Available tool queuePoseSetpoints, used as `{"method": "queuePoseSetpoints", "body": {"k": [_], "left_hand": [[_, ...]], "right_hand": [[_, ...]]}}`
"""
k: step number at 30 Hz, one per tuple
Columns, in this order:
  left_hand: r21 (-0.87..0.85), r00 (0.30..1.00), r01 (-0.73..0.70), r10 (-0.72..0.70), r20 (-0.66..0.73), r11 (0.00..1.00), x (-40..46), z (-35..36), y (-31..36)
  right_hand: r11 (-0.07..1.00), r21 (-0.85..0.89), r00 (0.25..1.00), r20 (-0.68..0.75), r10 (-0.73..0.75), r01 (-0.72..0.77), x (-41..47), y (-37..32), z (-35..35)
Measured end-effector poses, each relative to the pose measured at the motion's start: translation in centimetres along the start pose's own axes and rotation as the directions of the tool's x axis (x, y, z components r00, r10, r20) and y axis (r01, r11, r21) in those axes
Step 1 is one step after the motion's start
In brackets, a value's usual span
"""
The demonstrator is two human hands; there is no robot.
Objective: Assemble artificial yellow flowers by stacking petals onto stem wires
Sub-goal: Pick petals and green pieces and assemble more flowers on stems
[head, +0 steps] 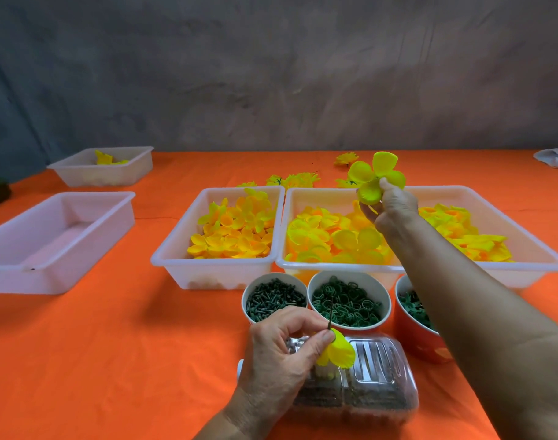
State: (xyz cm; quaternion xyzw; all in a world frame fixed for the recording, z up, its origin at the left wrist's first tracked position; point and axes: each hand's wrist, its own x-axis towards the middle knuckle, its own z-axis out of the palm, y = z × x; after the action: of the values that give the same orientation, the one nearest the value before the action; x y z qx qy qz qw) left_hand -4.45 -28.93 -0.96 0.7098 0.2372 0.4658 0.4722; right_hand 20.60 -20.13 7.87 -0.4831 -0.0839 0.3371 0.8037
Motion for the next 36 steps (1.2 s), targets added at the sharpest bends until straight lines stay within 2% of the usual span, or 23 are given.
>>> {"method": "queuePoseSetpoints", "body": {"k": [9, 18, 21, 24, 29, 35, 36], "left_hand": [[-0.004, 1.0, 0.007, -0.007, -0.003, 1.0, -0.1, 0.0, 0.1], [0.029, 0.999, 0.049, -0.049, -0.02, 0.998, -0.1, 0.1, 0.3], [0.032, 0.997, 0.07, -0.069, -0.026, 0.997, -0.2, 0.1, 0.5], [0.047, 0.997, 0.079, -0.078, -0.012, 0.996, 0.0, 0.0, 0.5], [0.016, 0.992, 0.125, -0.124, -0.029, 0.992, -0.1, 0.2, 0.8], [-0.023, 0.988, 0.152, -0.152, -0.025, 0.988, -0.1, 0.4, 0.6], [-0.027, 0.988, 0.151, -0.151, -0.024, 0.988, -0.1, 0.4, 0.6]], "right_hand": [[0.993, -0.12, 0.968, 0.249, 0.043, -0.014, -4.0, 1.6, -0.6], [0.947, -0.32, 0.911, 0.387, 0.14, -0.009, -9.7, 3.0, -2.8], [0.912, -0.397, 0.907, 0.415, 0.075, 0.106, -11.3, 2.9, -3.6], [0.845, -0.447, 0.892, 0.445, -0.075, 0.294, -12.4, 2.9, -4.5], [0.743, -0.367, 0.768, 0.568, -0.297, 0.559, -13.9, 3.3, -5.6], [0.674, -0.314, 0.673, 0.643, -0.367, 0.668, -15.2, 4.2, -7.4], [0.637, -0.32, 0.65, 0.654, -0.387, 0.701, -15.4, 4.4, -7.6]]}}
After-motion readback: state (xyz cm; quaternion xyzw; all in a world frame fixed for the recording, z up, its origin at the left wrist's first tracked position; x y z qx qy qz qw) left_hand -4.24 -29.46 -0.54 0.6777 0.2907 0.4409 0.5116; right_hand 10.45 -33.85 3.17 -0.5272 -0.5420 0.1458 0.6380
